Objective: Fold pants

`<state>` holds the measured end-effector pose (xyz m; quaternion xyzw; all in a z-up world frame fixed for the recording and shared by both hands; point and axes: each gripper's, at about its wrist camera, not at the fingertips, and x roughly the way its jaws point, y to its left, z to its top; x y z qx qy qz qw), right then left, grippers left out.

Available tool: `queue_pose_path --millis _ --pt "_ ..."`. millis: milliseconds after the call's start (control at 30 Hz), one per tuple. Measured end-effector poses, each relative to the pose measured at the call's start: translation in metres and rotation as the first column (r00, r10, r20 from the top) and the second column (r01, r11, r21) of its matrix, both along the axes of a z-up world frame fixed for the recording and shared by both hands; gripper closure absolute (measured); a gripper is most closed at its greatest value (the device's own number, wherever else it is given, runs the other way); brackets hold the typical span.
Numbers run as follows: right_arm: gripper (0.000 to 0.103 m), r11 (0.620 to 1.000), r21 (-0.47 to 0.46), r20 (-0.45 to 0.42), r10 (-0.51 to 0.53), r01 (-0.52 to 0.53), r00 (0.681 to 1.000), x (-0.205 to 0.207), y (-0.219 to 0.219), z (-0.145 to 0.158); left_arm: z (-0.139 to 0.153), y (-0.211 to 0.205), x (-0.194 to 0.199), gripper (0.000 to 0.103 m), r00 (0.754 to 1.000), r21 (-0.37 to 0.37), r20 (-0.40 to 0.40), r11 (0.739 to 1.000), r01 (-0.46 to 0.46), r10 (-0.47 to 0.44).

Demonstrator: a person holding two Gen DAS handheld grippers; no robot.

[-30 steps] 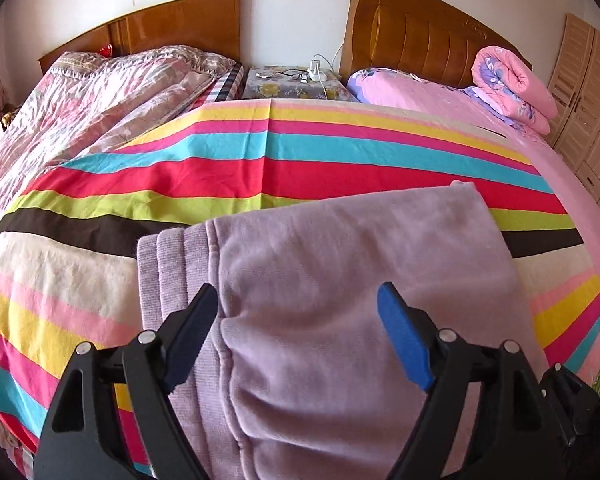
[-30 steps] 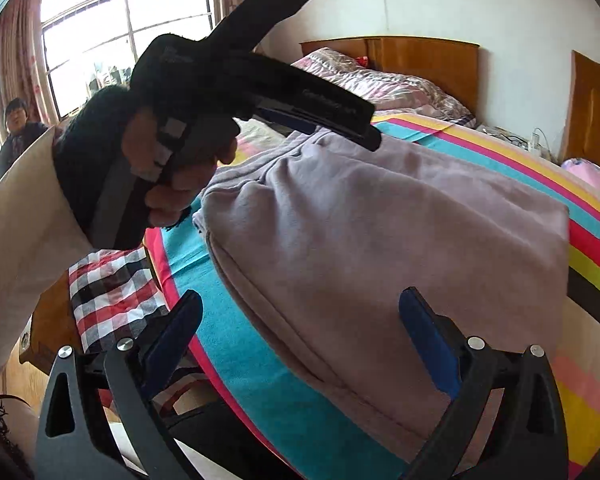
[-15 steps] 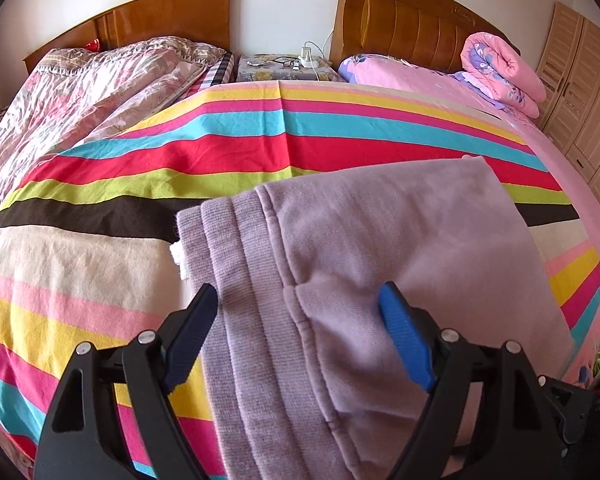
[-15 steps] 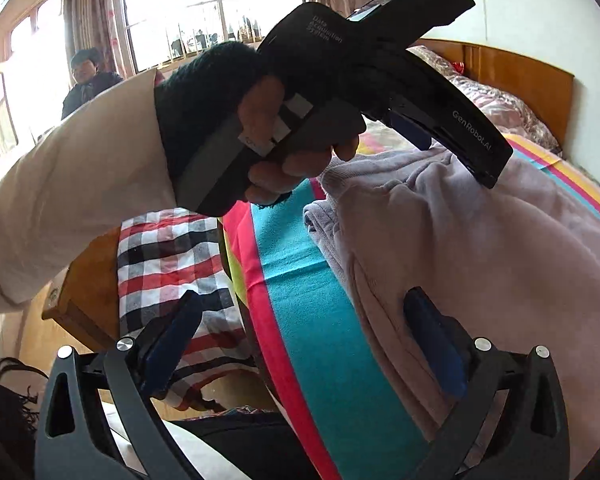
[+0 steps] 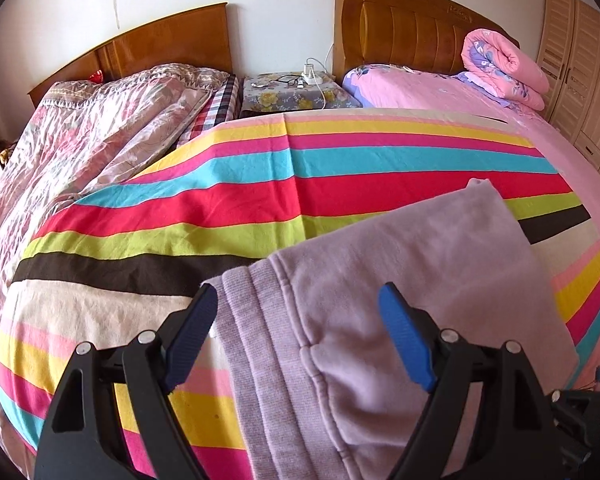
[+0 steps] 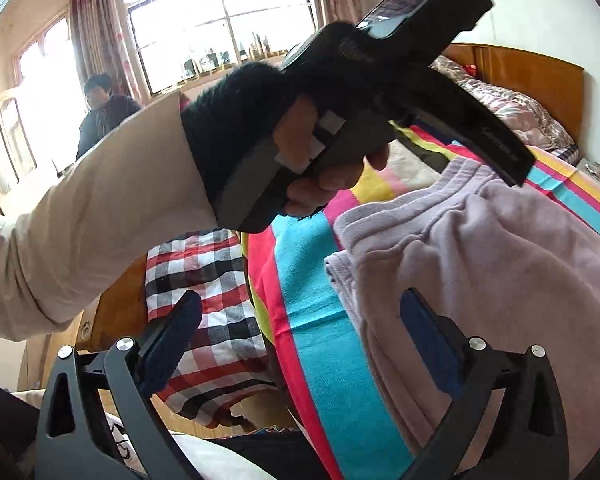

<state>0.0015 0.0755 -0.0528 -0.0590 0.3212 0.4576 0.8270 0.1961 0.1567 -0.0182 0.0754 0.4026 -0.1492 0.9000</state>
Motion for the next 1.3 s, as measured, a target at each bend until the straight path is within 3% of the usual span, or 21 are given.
queue_pose_path --millis 133,300,333,400,433,467,567,700,733,800,833,900,967,1067,1133,1200,1300 --pt "0.005 0.988 -0.046 -0.042 -0.146 0.145 0.988 0.023 -0.034 -0.003 0.007 -0.041 0.012 0.018 0.997 0.009 0.032 0.997 0.076 -0.076" --pt "0.005 0.983 -0.063 0.059 -0.168 0.171 0.984 0.032 -0.049 0.006 -0.006 -0.089 0.037 0.018 0.985 0.054 -0.013 0.983 0.173 -0.173" --pt "0.005 0.984 -0.074 0.045 -0.160 0.163 0.986 0.039 -0.051 0.002 -0.013 -0.092 0.041 0.018 0.986 0.071 -0.024 0.983 0.168 -0.167" --pt "0.005 0.984 -0.128 -0.120 -0.137 0.121 0.983 0.056 -0.054 -0.020 -0.033 -0.085 0.046 0.018 0.991 0.075 -0.049 0.989 0.126 -0.123" --pt "0.004 0.985 -0.152 -0.155 -0.099 0.075 0.983 0.052 -0.051 -0.028 -0.039 -0.079 0.045 0.019 0.994 0.062 -0.049 0.993 0.105 -0.102" --pt "0.004 0.985 -0.172 -0.103 -0.035 0.016 0.994 0.039 -0.048 -0.027 -0.039 -0.071 0.041 0.019 0.995 0.038 -0.030 0.995 0.092 -0.091" --pt "0.005 0.971 -0.175 -0.094 0.146 -0.161 0.985 0.017 -0.043 -0.019 -0.034 -0.057 0.035 0.018 0.999 0.012 0.026 0.999 0.033 -0.034" --pt "0.005 0.986 -0.165 -0.011 0.026 -0.028 1.000 0.055 -0.035 0.000 -0.041 -0.051 0.038 0.017 1.000 -0.006 0.026 1.000 0.014 -0.014" --pt "0.005 0.983 -0.184 -0.031 0.007 -0.012 0.999 0.069 -0.032 -0.006 -0.041 -0.054 0.038 0.017 0.999 0.011 0.029 1.000 0.014 -0.014" --pt "0.005 0.973 -0.223 -0.166 0.019 -0.056 0.986 0.082 -0.029 -0.024 -0.043 -0.059 0.037 0.017 0.999 0.051 0.030 0.999 0.014 -0.015" --pt "0.005 0.969 -0.231 -0.152 0.057 -0.092 0.987 0.077 -0.028 -0.024 -0.044 -0.060 0.036 0.017 0.999 0.064 0.030 0.998 0.015 -0.017" --pt "0.005 0.958 -0.193 -0.164 0.183 -0.213 0.969 0.047 -0.034 -0.021 -0.046 -0.063 0.036 0.016 0.999 0.082 0.034 0.996 0.016 -0.019" --pt "0.008 0.964 -0.147 -0.138 0.203 -0.223 0.969 0.028 -0.057 -0.015 -0.047 -0.063 0.037 0.015 0.999 0.087 0.034 0.996 0.016 -0.019" --pt "0.006 0.999 -0.036 -0.120 -0.018 0.014 0.993 0.041 -0.114 -0.009 -0.048 -0.065 0.037 0.015 0.999 0.099 0.039 0.995 0.011 -0.015" --pt "0.005 0.990 0.019 -0.220 -0.132 0.140 0.967 0.059 -0.149 -0.022 -0.049 -0.067 0.036 0.015 0.999 0.117 0.050 0.993 0.003 -0.009" --pt "0.005 0.994 0.040 -0.264 -0.090 0.104 0.960 0.053 -0.161 -0.036 -0.047 -0.068 0.034 0.014 0.998 0.137 0.067 0.990 -0.017 0.007" --pt "0.005 0.998 0.053 -0.233 -0.026 0.039 0.972 0.031 -0.174 -0.031 -0.034 -0.081 0.022 0.016 0.991 0.209 0.125 0.976 -0.063 0.037"
